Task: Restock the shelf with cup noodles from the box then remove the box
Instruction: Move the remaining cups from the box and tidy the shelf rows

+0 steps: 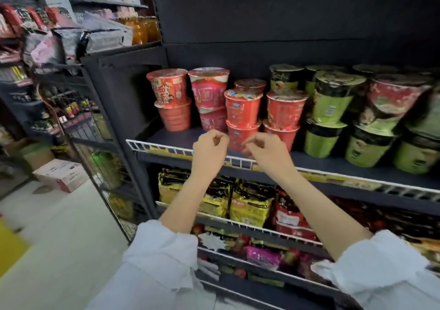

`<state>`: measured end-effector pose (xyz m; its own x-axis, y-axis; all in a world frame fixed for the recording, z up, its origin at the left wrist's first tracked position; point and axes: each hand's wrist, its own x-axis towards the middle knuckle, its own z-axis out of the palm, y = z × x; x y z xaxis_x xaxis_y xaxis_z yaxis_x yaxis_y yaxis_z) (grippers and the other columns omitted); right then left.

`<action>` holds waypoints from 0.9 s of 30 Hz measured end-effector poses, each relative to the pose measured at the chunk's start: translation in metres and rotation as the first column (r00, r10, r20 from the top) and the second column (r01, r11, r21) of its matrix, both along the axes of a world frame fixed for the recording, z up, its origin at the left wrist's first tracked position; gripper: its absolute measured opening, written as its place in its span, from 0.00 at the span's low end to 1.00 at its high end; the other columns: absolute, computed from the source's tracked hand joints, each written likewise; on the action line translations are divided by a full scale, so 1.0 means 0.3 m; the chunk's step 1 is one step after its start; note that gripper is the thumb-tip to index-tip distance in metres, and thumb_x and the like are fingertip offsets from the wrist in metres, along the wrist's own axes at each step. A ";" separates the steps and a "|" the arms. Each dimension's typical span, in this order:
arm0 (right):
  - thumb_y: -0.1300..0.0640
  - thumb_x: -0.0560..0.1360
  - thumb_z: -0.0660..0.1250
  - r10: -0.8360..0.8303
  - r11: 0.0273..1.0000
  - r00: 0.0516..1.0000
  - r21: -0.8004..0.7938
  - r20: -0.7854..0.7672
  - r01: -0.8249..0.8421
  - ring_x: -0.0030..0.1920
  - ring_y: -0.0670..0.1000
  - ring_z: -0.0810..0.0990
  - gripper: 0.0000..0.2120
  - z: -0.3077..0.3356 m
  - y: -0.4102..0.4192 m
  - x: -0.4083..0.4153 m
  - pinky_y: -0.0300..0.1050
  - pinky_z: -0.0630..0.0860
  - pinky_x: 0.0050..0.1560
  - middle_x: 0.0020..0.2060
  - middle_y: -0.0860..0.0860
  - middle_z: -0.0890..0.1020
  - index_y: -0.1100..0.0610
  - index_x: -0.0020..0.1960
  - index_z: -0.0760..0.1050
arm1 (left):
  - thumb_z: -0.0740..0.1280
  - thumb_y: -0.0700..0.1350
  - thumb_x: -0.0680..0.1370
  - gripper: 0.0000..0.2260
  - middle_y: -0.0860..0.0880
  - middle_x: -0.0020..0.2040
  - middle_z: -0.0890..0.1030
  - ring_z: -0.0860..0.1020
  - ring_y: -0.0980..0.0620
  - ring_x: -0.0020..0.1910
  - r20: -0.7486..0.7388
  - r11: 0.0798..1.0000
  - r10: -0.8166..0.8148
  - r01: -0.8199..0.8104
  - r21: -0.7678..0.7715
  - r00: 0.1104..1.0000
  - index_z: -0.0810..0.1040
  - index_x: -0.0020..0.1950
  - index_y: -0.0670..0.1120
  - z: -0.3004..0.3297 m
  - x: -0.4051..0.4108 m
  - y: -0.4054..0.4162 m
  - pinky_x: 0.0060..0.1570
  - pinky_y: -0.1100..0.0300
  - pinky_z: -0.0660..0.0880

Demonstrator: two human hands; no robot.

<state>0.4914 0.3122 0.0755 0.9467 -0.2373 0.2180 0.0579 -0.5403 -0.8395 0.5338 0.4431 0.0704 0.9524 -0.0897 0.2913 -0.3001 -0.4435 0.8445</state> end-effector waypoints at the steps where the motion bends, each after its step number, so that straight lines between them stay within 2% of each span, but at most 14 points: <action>1: 0.59 0.77 0.62 -0.018 1.000 1.000 -0.003 0.004 0.018 0.43 0.52 0.82 0.08 -0.014 -0.034 -0.070 0.52 0.79 0.52 0.40 0.51 0.84 0.57 0.44 0.80 | 0.62 0.43 0.79 0.08 0.46 0.40 0.83 0.82 0.46 0.39 -0.004 1.000 -0.013 0.013 -0.012 1.000 0.78 0.43 0.46 -0.013 -0.068 -0.032 0.48 0.48 0.78; 3: 0.59 0.77 0.62 -0.043 0.999 0.999 -0.001 -0.010 0.043 0.44 0.52 0.82 0.08 -0.042 -0.095 -0.211 0.50 0.78 0.51 0.40 0.52 0.84 0.56 0.43 0.79 | 0.61 0.44 0.79 0.09 0.47 0.38 0.83 0.82 0.47 0.38 -0.025 1.000 -0.026 0.026 -0.010 0.999 0.78 0.41 0.46 -0.046 -0.194 -0.090 0.47 0.47 0.78; 6: 0.60 0.77 0.63 -0.077 0.997 0.996 -0.022 -0.041 0.077 0.45 0.52 0.82 0.07 -0.084 -0.188 -0.419 0.45 0.77 0.50 0.40 0.51 0.83 0.54 0.43 0.78 | 0.61 0.46 0.78 0.08 0.48 0.41 0.84 0.82 0.47 0.40 -0.081 0.998 -0.050 0.053 0.040 0.995 0.79 0.42 0.49 -0.116 -0.373 -0.180 0.45 0.48 0.79; 9: 0.59 0.77 0.62 -0.137 0.990 0.985 -0.034 -0.102 0.135 0.44 0.48 0.81 0.07 -0.143 -0.285 -0.631 0.42 0.76 0.48 0.41 0.48 0.82 0.53 0.46 0.79 | 0.62 0.46 0.78 0.08 0.48 0.42 0.84 0.82 0.48 0.39 -0.121 0.985 -0.122 0.135 0.111 0.985 0.79 0.44 0.48 -0.194 -0.567 -0.273 0.45 0.49 0.79; 12: 0.58 0.78 0.62 -0.244 0.969 0.962 -0.059 -0.121 0.239 0.45 0.47 0.80 0.08 -0.201 -0.385 -0.854 0.35 0.72 0.39 0.44 0.49 0.81 0.54 0.53 0.79 | 0.62 0.45 0.78 0.07 0.48 0.41 0.84 0.82 0.48 0.38 -0.154 0.960 -0.226 0.247 0.134 0.962 0.78 0.43 0.48 -0.251 -0.780 -0.366 0.43 0.51 0.79; 14: 0.57 0.78 0.62 -0.309 0.950 0.939 -0.091 -0.148 0.299 0.44 0.50 0.80 0.08 -0.232 -0.448 -1.014 0.34 0.71 0.34 0.44 0.49 0.80 0.54 0.54 0.78 | 0.62 0.44 0.78 0.08 0.47 0.41 0.84 0.82 0.47 0.37 -0.192 0.942 -0.294 0.318 0.110 0.936 0.77 0.41 0.48 -0.276 -0.921 -0.437 0.41 0.52 0.78; 16: 0.57 0.78 0.61 -0.350 0.935 0.917 -0.126 -0.189 0.331 0.46 0.50 0.80 0.08 -0.258 -0.504 -1.180 0.35 0.70 0.35 0.45 0.49 0.81 0.55 0.53 0.79 | 0.62 0.44 0.78 0.10 0.46 0.40 0.84 0.82 0.47 0.36 -0.224 0.916 -0.362 0.390 0.094 0.905 0.76 0.38 0.50 -0.296 -1.063 -0.510 0.40 0.53 0.78; 18: 0.57 0.78 0.61 -0.404 0.915 0.886 -0.127 -0.230 0.384 0.48 0.51 0.82 0.09 -0.276 -0.559 -1.341 0.39 0.74 0.41 0.47 0.50 0.82 0.55 0.53 0.79 | 0.62 0.45 0.78 0.09 0.46 0.41 0.84 0.82 0.46 0.38 -0.244 0.876 -0.439 0.472 0.097 0.865 0.78 0.39 0.50 -0.311 -1.197 -0.585 0.42 0.50 0.80; 20: 0.57 0.79 0.61 -0.454 0.891 0.845 -0.125 -0.281 0.437 0.44 0.50 0.82 0.10 -0.287 -0.611 -1.498 0.42 0.75 0.44 0.45 0.50 0.82 0.55 0.54 0.80 | 0.62 0.45 0.78 0.08 0.47 0.43 0.84 0.81 0.47 0.40 -0.254 0.829 -0.508 0.547 0.117 0.823 0.80 0.45 0.46 -0.314 -1.327 -0.656 0.43 0.51 0.79; 23: 0.58 0.79 0.61 -0.499 0.865 0.800 -0.150 -0.332 0.478 0.36 0.46 0.77 0.10 -0.307 -0.706 -1.703 0.42 0.72 0.42 0.42 0.51 0.80 0.57 0.54 0.80 | 0.62 0.45 0.79 0.08 0.48 0.45 0.83 0.81 0.50 0.41 -0.258 0.767 -0.583 0.627 0.136 0.770 0.79 0.48 0.45 -0.294 -1.490 -0.757 0.43 0.57 0.77; 25: 0.59 0.78 0.61 -0.542 0.835 0.764 -0.117 -0.351 0.538 0.40 0.51 0.80 0.09 -0.317 -0.780 -1.810 0.45 0.75 0.43 0.43 0.52 0.82 0.56 0.52 0.80 | 0.61 0.45 0.80 0.07 0.47 0.45 0.83 0.81 0.50 0.38 -0.253 0.757 -0.606 0.644 0.111 0.754 0.77 0.47 0.46 -0.269 -1.566 -0.820 0.41 0.56 0.78; 27: 0.59 0.78 0.62 -0.567 0.813 0.736 -0.106 -0.371 0.573 0.43 0.51 0.80 0.09 -0.323 -0.857 -1.898 0.42 0.76 0.44 0.44 0.53 0.82 0.56 0.52 0.80 | 0.60 0.44 0.80 0.07 0.46 0.45 0.83 0.82 0.51 0.35 -0.268 0.752 -0.619 0.655 0.067 0.738 0.77 0.48 0.45 -0.249 -1.630 -0.885 0.40 0.56 0.79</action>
<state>-0.0781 0.0552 -0.0214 0.6394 -0.7586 -0.1252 -0.5706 -0.3591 -0.7386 0.0449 0.1774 -0.0042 0.6908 -0.7228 0.0185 -0.3768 -0.3381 0.8624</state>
